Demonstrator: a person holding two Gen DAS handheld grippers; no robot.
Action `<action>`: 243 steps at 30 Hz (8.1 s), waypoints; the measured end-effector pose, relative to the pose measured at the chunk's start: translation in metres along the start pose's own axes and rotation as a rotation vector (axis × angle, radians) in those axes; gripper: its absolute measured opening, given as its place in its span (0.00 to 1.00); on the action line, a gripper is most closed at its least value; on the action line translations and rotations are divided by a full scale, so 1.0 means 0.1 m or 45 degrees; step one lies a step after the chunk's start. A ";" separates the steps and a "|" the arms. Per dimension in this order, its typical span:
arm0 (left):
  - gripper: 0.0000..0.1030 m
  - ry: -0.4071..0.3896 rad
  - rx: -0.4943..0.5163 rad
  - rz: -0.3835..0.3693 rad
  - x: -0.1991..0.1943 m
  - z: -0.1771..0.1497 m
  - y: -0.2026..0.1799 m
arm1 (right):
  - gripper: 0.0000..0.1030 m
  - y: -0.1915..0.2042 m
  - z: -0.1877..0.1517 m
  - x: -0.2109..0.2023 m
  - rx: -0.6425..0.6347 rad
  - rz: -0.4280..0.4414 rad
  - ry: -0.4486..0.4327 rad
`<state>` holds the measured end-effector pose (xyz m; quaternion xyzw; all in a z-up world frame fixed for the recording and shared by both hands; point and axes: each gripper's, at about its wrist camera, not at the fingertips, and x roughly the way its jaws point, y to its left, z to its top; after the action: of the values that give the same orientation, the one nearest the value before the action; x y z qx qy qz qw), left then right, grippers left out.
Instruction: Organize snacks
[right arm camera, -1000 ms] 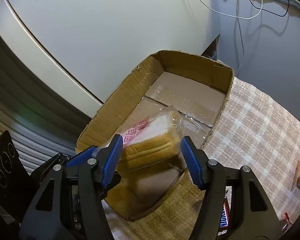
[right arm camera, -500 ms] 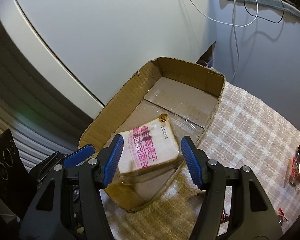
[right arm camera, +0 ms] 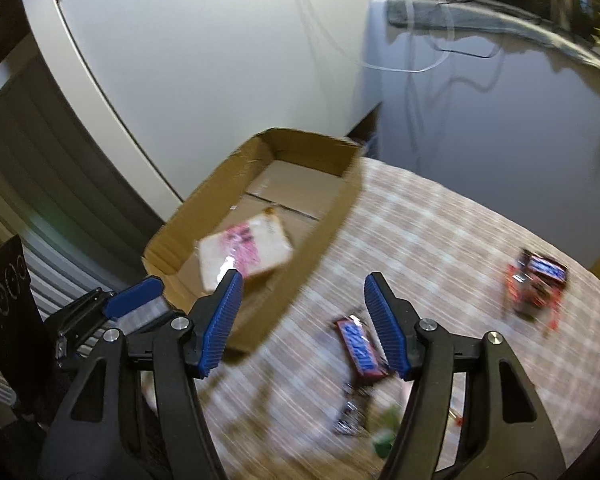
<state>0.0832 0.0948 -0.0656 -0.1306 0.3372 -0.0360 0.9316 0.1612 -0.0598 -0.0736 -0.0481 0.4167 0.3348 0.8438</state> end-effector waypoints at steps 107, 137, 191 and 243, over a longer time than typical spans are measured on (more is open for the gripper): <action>0.19 0.038 0.065 0.025 0.15 0.00 -0.03 | 0.11 -0.15 -0.46 -0.22 -0.169 0.000 -0.056; 0.19 0.023 -0.027 0.122 0.34 0.29 0.78 | 0.11 0.38 0.54 1.06 -0.273 0.054 0.034; 0.50 0.002 0.139 -0.083 0.07 -0.05 -0.09 | 0.87 -0.32 -0.39 -0.52 -0.099 -0.228 -0.174; 0.21 0.334 0.531 -0.222 0.83 -1.01 -1.73 | 0.33 -1.79 -1.90 -0.66 0.228 -0.371 0.061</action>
<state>0.0865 -0.1074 -0.1454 0.0416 0.4278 -0.2015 0.8802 0.1132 -0.3010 -0.1834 -0.0406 0.4534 0.1691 0.8742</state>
